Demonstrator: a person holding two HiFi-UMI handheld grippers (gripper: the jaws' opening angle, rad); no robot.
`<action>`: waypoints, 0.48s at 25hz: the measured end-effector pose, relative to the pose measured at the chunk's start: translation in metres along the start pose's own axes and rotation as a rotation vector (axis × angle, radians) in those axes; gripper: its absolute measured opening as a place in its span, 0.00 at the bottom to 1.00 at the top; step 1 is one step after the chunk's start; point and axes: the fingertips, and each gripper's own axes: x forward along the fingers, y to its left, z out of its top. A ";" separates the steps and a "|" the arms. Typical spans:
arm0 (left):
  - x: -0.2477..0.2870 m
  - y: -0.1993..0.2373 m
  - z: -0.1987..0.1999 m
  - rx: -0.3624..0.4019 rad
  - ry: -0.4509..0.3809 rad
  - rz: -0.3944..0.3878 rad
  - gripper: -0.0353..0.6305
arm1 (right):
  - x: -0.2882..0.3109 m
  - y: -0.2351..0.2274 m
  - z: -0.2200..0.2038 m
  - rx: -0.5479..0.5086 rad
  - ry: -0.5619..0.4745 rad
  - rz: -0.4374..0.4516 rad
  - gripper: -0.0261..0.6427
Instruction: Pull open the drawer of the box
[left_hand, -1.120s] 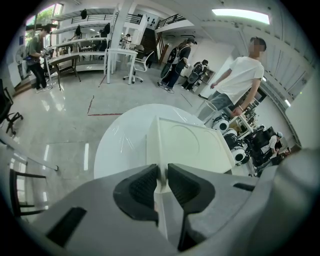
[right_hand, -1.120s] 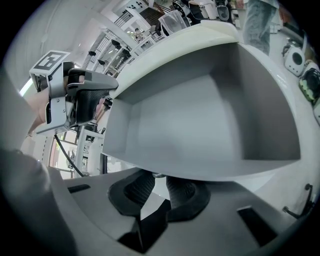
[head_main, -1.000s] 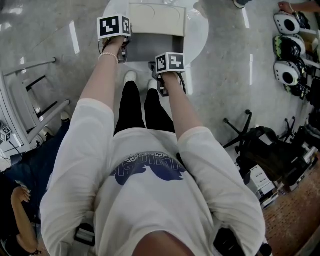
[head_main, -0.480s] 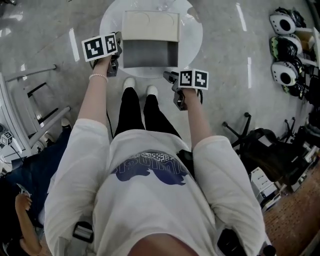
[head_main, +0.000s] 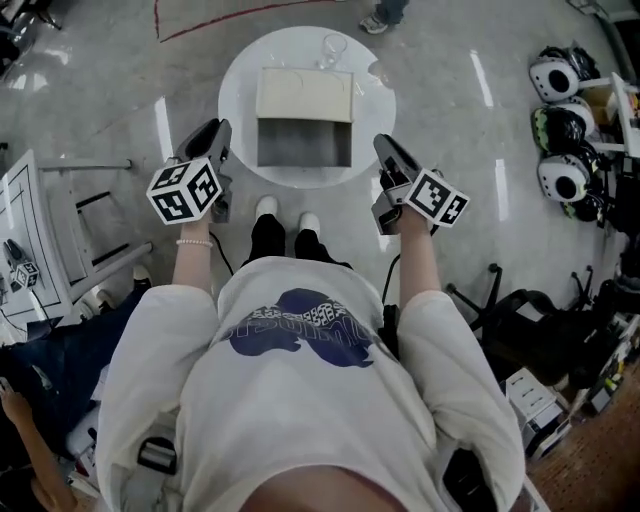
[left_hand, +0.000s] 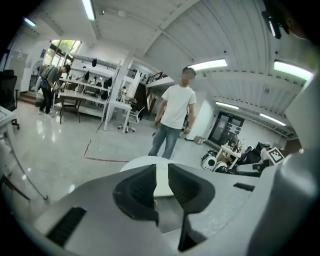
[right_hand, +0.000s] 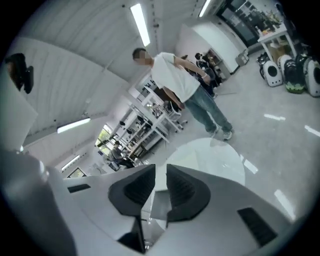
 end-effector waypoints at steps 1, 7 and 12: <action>-0.009 -0.009 0.007 0.015 -0.041 -0.006 0.17 | -0.003 0.011 0.012 -0.030 -0.050 0.021 0.13; -0.046 -0.058 0.044 0.123 -0.230 -0.022 0.11 | -0.022 0.059 0.066 -0.332 -0.269 -0.020 0.07; -0.057 -0.082 0.056 0.249 -0.285 -0.016 0.07 | -0.030 0.095 0.086 -0.563 -0.353 -0.061 0.04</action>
